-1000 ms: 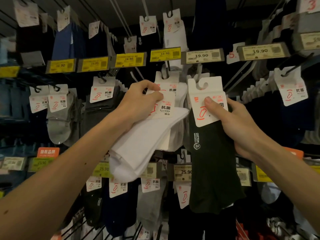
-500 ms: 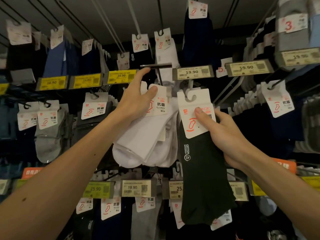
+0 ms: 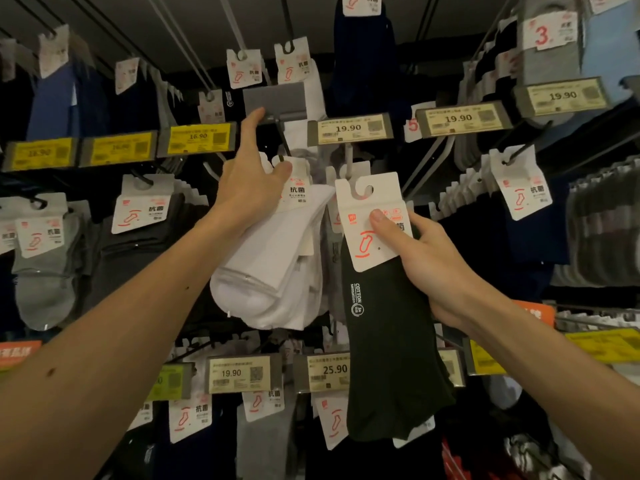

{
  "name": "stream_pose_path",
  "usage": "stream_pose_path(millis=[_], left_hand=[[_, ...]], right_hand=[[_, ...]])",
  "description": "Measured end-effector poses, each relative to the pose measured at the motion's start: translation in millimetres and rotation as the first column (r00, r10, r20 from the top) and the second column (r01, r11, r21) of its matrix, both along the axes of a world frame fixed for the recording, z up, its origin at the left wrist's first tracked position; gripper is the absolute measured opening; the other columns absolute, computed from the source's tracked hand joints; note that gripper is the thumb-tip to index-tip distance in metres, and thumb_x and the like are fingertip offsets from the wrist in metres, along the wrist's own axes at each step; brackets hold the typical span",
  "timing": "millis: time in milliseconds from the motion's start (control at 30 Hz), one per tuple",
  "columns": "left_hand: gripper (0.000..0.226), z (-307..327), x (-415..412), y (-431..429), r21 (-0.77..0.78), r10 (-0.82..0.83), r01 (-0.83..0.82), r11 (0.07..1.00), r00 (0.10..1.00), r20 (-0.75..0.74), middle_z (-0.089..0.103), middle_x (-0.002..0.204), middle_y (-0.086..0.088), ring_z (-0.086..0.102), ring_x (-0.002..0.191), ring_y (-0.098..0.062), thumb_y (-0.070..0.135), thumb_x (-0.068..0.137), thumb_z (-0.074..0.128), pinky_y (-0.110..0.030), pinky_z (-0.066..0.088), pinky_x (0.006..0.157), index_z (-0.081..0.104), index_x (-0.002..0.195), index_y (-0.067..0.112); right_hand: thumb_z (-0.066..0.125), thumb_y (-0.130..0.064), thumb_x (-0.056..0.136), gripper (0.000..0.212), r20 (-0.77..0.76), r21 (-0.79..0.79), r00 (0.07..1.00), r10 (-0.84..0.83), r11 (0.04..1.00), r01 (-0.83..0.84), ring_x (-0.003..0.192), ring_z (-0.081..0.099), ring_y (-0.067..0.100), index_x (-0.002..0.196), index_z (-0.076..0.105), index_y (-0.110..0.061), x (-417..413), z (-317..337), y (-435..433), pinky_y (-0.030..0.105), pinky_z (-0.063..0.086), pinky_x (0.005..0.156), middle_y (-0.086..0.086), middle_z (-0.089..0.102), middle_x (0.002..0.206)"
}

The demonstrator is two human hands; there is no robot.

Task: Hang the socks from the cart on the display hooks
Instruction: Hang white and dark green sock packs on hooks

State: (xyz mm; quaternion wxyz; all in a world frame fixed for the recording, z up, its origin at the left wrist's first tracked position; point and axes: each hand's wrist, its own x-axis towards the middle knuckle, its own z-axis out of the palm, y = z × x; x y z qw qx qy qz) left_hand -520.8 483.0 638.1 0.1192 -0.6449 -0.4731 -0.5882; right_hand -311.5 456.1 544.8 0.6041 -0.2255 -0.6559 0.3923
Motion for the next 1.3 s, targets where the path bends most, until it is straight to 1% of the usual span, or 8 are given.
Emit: stream_pose_path(millis=[167,367,600,767,933,1100,1233,1300], left_hand=[[0.062,-20.0,6.6,4.7,0.071,0.193,-0.193,0.979,0.981,0.004,0.047,0.139,-0.009,0.049,0.124,-0.031,0.036,0.100,0.054,-0.038,0.037,0.088,0.022,0.152,0.034],[0.069,-74.3,17.2,-8.1,-0.005,0.215,-0.218,0.976,0.966,-0.144,0.029,0.149,-0.003,0.034,0.132,-0.026,0.066,0.091,0.051,-0.044,0.037,0.103,0.030,0.150,0.038],[0.074,-84.5,14.9,6.2,-0.040,0.172,-0.179,0.983,0.976,-0.132,0.014,0.159,0.004,0.023,0.141,-0.030,0.062,0.093,0.052,-0.050,0.036,0.106,0.019,0.155,0.038],[0.077,-88.1,13.9,11.7,-0.077,0.162,-0.174,0.982,0.976,-0.148,0.010,0.160,0.009,0.021,0.143,-0.032,0.072,0.089,0.043,-0.054,0.037,0.107,0.016,0.154,0.040],[0.062,-86.4,10.5,-12.1,-0.110,0.131,-0.155,0.982,0.972,-0.195,0.009,0.164,0.000,0.006,0.150,-0.023,0.057,0.101,0.037,-0.049,0.015,0.120,0.023,0.156,0.032],[0.031,-104.1,-0.8,-65.6,0.047,-0.034,0.032,0.998,0.998,0.046,0.052,0.132,-0.002,0.039,0.129,-0.013,0.027,0.106,0.041,-0.026,0.033,0.105,0.063,0.124,0.014],[0.040,-104.8,-20.2,-104.0,-0.159,-0.361,0.443,0.882,0.854,0.376,0.063,0.101,0.001,0.063,0.090,-0.014,0.049,0.103,0.042,-0.036,0.054,0.082,0.059,0.122,0.018],[0.040,-109.8,-42.8,-116.4,-0.194,-0.356,0.447,0.873,0.857,0.372,0.065,0.099,0.004,0.066,0.088,-0.013,0.049,0.095,0.060,-0.036,0.057,0.081,0.053,0.127,0.025]], right_hand=[[0.060,-0.038,0.095,0.012,0.010,-0.011,0.999,-0.032,0.999,0.032,0.071,0.075,0.012,0.102,0.064,-0.030,-2.0,-1.8,3.1,0.020,0.056,0.053,-0.005,0.077,0.079],[0.060,-0.042,0.091,0.008,-0.012,0.018,0.996,-0.093,0.995,0.093,0.067,0.073,0.006,0.095,0.060,-0.036,-14.8,-1.1,7.4,0.026,0.051,0.061,-0.013,0.075,0.074],[0.060,-0.047,0.076,0.019,-0.001,-0.007,0.997,-0.077,0.997,0.077,0.062,0.071,0.011,0.091,0.060,-0.035,-30.2,3.3,-4.0,0.030,0.046,0.061,-0.013,0.072,0.063],[0.061,-0.038,0.089,0.005,-0.047,-0.036,0.994,-0.101,0.994,0.099,0.070,0.066,0.017,0.087,0.056,-0.036,-33.9,3.8,-9.5,0.031,0.044,0.058,-0.002,0.070,0.066],[0.062,-0.038,0.089,0.004,-0.046,-0.058,0.995,-0.092,0.994,0.089,0.059,0.070,0.013,0.089,0.058,-0.038,-33.0,-0.2,-14.6,0.031,0.046,0.058,-0.013,0.071,0.062],[0.062,-0.039,0.090,0.002,-0.049,-0.080,0.995,-0.092,0.993,0.088,0.077,0.066,0.019,0.092,0.061,-0.037,-47.5,-19.9,-23.3,0.032,0.046,0.059,-0.013,0.071,0.064],[0.062,-0.038,0.089,0.005,-0.038,-0.095,0.999,-0.031,0.995,0.027,0.082,0.068,0.017,0.093,0.063,-0.040,-86.4,-23.5,-39.9,0.034,0.047,0.064,-0.011,0.074,0.074],[0.061,-0.037,0.091,0.005,-0.015,-0.076,1.000,-0.016,0.997,0.015,0.075,0.071,0.012,0.090,0.061,-0.041,-115.2,-24.3,-49.4,0.033,0.047,0.065,-0.019,0.072,0.069]])
